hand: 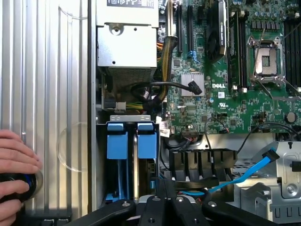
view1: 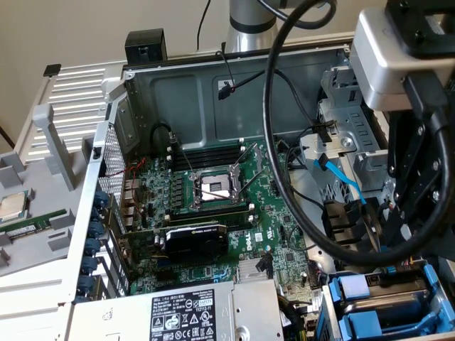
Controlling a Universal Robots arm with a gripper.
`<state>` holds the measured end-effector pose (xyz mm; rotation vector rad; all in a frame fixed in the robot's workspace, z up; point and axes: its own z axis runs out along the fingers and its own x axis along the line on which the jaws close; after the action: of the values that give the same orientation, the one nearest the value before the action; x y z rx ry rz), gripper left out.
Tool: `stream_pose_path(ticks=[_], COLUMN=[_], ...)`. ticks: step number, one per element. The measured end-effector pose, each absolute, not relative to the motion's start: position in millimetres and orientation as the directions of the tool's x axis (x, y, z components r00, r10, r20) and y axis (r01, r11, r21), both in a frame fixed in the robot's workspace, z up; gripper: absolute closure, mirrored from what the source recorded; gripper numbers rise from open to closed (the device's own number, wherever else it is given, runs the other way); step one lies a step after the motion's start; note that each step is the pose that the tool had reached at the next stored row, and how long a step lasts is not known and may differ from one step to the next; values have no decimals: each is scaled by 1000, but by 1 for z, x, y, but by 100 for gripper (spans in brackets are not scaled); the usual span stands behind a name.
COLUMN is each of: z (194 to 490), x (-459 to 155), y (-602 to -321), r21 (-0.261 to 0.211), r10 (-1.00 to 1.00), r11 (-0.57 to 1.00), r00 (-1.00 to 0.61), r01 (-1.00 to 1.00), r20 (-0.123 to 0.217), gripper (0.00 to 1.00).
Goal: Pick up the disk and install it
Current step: 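Insert the second disk wire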
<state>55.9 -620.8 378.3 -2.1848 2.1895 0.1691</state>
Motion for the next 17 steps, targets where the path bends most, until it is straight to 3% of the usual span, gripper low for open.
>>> stream_pose_path(ticks=[17], z=[378], x=[56], y=[-621], r21=[46], r10=[-948], r11=[-304], r00=[298], r01=[-952], r20=[-108], gripper=[89])
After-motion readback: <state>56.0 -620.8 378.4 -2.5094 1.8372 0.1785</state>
